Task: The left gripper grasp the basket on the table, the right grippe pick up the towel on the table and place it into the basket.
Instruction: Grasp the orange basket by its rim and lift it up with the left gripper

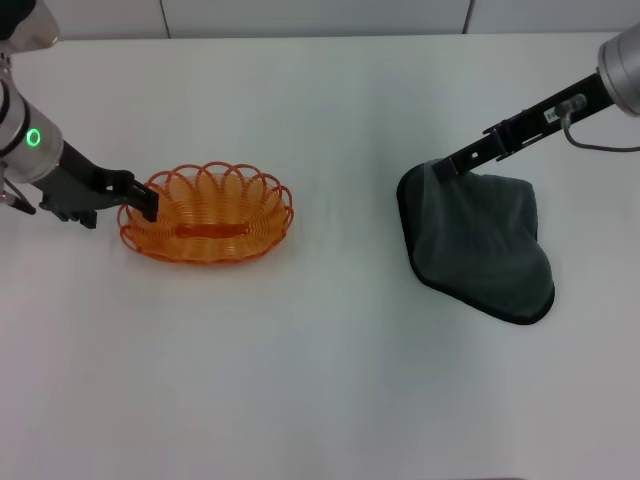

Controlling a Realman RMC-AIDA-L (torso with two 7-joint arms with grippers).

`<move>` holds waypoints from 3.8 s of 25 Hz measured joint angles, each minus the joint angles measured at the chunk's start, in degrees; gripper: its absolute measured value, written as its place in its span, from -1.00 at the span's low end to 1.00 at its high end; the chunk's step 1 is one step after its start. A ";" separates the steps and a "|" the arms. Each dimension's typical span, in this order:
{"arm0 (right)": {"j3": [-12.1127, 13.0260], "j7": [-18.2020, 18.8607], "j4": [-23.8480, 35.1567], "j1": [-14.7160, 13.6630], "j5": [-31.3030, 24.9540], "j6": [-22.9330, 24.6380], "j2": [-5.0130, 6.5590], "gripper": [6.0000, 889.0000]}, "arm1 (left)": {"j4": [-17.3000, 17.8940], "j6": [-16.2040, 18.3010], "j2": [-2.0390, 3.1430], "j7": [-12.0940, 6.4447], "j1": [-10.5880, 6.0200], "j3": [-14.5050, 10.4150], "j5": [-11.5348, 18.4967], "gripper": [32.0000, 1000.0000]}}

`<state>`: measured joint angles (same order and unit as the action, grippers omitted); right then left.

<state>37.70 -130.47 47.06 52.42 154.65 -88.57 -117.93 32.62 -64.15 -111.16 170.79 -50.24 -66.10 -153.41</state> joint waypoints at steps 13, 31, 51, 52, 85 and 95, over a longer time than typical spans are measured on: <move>0.00 0.05 -0.04 0.31 -0.14 -0.01 -0.01 0.80 | -2.45 2.16 -2.01 -1.94 -0.79 -0.08 0.13 0.72; 0.00 0.12 -0.04 0.31 -0.14 -0.02 -0.01 0.77 | -2.47 2.29 -2.22 -2.09 -1.07 -0.13 0.13 0.69; -0.06 0.13 -0.03 0.40 -0.14 0.16 -0.01 0.74 | -2.47 1.99 -2.26 -2.38 -1.67 -1.65 -0.48 -0.60; -0.04 0.13 -0.03 0.40 -0.14 0.16 -0.01 0.74 | -2.48 1.99 -2.27 -2.29 -1.70 -1.87 -0.48 -0.71; -0.52 0.11 -0.03 -0.45 -0.14 0.77 0.07 0.69 | -2.06 -6.57 2.49 -14.57 1.28 5.66 20.57 -0.91; -0.52 -0.12 -0.04 -0.65 -0.14 0.77 0.36 0.67 | -2.34 -9.03 4.74 -14.06 2.76 8.39 26.16 -0.91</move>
<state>37.18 -130.59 47.02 51.77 154.51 -87.80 -117.57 30.28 -73.18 -106.41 156.74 -47.48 -57.71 -127.25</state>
